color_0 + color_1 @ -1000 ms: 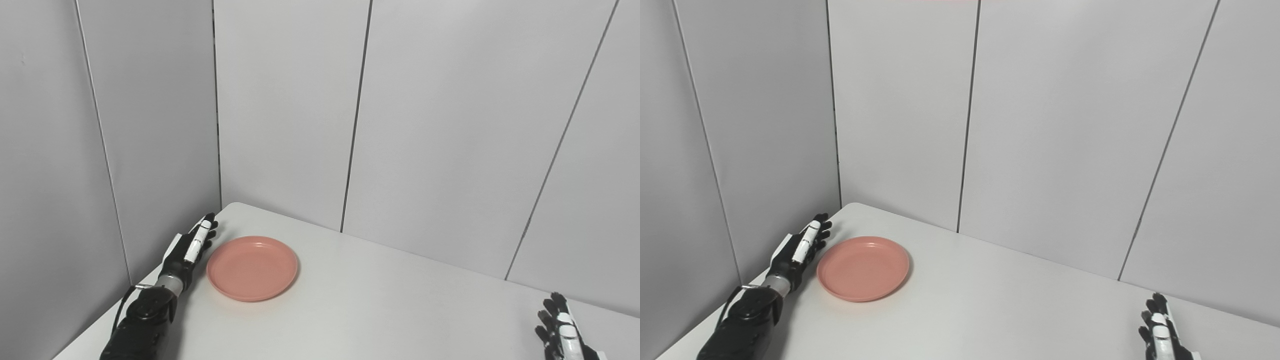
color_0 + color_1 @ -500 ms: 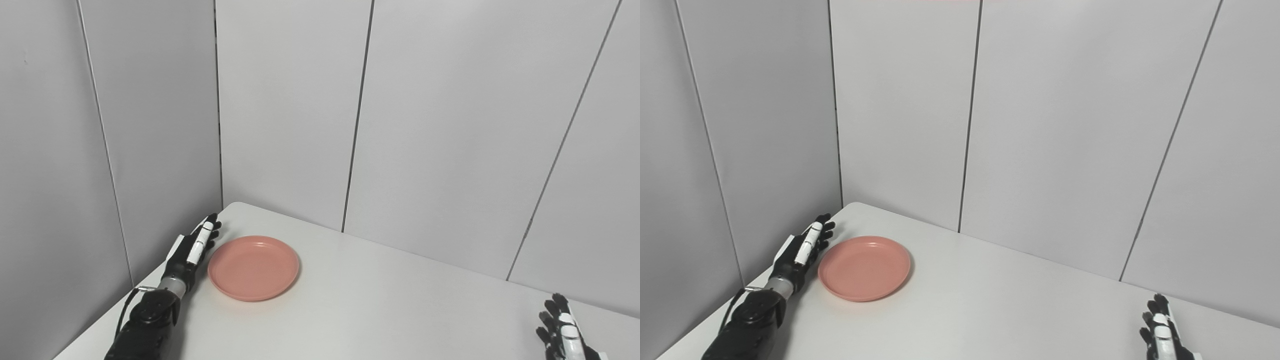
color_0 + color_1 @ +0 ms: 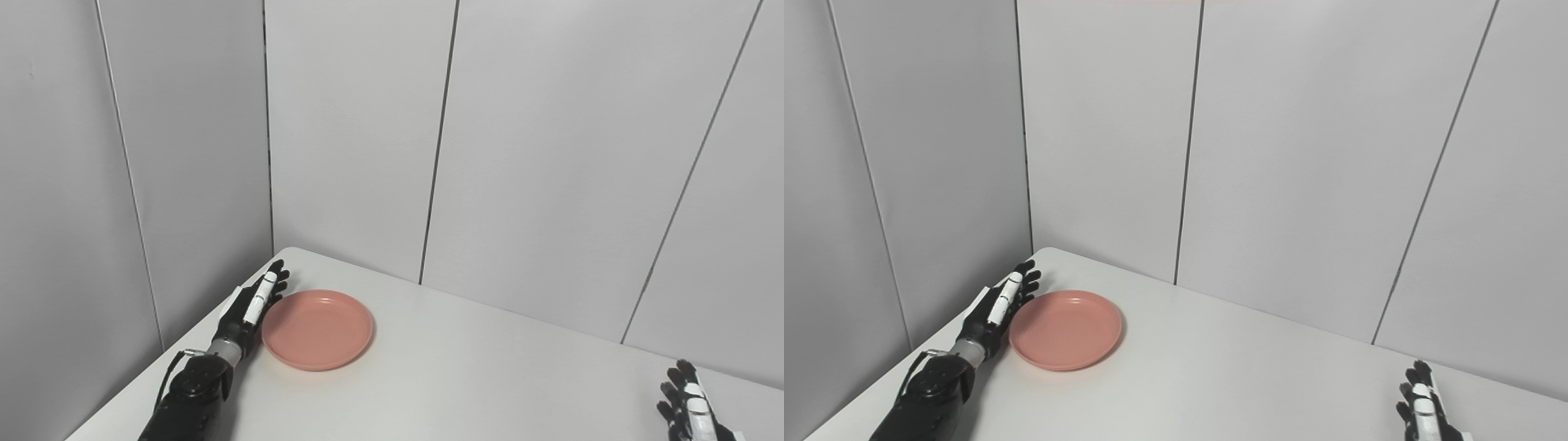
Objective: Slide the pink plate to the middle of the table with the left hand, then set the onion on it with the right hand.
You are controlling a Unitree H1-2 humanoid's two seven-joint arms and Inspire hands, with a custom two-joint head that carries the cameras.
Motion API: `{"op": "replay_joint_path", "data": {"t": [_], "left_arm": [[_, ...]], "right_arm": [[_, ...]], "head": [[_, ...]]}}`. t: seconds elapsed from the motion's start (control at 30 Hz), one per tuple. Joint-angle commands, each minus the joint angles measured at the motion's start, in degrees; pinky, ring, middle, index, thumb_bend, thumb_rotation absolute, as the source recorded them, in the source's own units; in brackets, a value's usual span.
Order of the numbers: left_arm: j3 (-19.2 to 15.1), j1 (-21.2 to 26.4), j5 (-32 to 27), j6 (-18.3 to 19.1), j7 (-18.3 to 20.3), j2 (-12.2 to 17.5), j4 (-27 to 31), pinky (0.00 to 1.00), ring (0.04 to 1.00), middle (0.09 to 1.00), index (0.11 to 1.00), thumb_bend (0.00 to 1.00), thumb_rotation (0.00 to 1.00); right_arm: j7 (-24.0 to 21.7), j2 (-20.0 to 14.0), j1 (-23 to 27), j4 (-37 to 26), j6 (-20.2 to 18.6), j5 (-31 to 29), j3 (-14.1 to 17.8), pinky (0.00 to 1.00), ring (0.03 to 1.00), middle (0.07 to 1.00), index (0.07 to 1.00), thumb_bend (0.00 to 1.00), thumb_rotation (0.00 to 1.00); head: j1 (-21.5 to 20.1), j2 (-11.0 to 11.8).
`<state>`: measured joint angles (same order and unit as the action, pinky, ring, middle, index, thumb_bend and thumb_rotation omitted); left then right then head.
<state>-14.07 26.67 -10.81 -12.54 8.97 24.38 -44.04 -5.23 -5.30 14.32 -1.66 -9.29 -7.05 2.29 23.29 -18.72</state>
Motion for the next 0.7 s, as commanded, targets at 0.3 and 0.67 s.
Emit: {"op": "replay_joint_path", "data": {"t": [0.3, 0.67], "left_arm": [[0.2, 1.2, -0.6, 0.8, 0.7, -0.3, 4.1, 0.93, 0.936, 0.932, 0.924, 0.57, 1.00], [0.5, 0.6, -1.2, 2.7, 1.7, -1.9, 6.9, 0.91, 0.925, 0.920, 0.913, 0.59, 1.00]], "right_arm": [[0.7, 0.3, 1.6, -2.7, -0.1, -0.2, 0.4, 1.00, 1.000, 1.000, 1.000, 0.14, 1.00], [1.0, 0.4, 1.7, -2.9, -0.1, 0.3, 0.2, 1.00, 1.000, 1.000, 1.000, 0.15, 1.00]], "head": [[-0.4, -0.3], [-0.8, -0.6]]}}
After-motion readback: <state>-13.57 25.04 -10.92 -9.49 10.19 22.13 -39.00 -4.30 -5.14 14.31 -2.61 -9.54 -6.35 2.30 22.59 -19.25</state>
